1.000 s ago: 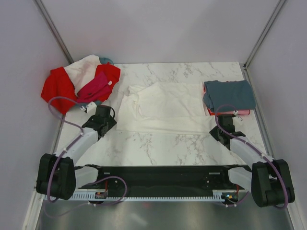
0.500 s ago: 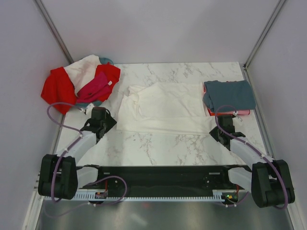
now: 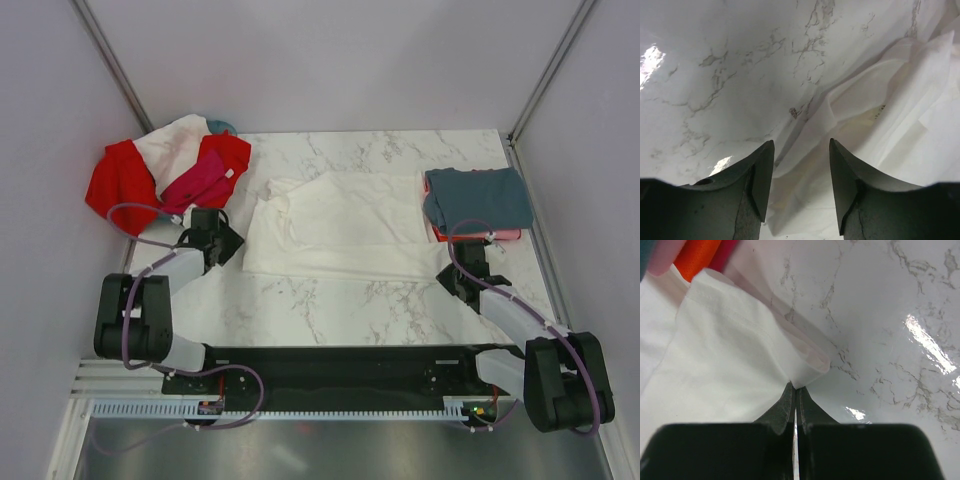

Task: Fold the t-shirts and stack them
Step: Fold the tshirt

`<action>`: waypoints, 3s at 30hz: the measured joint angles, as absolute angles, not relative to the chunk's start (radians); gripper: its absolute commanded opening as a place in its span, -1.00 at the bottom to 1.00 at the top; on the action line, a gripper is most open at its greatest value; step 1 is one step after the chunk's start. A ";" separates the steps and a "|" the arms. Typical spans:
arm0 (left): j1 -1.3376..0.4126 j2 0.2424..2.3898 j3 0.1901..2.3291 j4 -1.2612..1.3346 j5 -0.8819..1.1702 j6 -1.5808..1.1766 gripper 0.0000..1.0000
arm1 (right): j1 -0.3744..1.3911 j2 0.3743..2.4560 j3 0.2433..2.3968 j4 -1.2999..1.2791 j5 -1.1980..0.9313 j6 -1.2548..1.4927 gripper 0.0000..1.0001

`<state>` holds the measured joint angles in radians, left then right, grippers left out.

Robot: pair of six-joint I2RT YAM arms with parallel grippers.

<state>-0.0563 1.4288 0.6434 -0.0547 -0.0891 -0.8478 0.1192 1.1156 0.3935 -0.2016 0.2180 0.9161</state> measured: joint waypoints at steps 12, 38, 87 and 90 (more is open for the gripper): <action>-0.056 1.574 0.702 0.035 -0.043 -0.847 -0.58 | 0.119 1.127 0.401 -0.199 0.215 0.913 -1.00; -0.055 1.312 0.693 -0.355 -0.325 -0.921 0.35 | 0.113 1.064 0.389 -0.232 0.155 0.947 -1.00; -0.062 1.584 0.834 0.014 0.038 -0.672 -0.79 | 0.109 1.145 0.379 -0.119 0.101 0.929 -1.00; -0.069 1.583 0.838 0.010 0.032 -0.662 -0.95 | 0.109 1.145 0.379 -0.119 0.101 0.929 -1.00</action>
<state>-0.0692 1.5829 0.8375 0.0105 0.0319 -0.6617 0.1093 1.1454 0.3786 -0.1188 0.1013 0.9291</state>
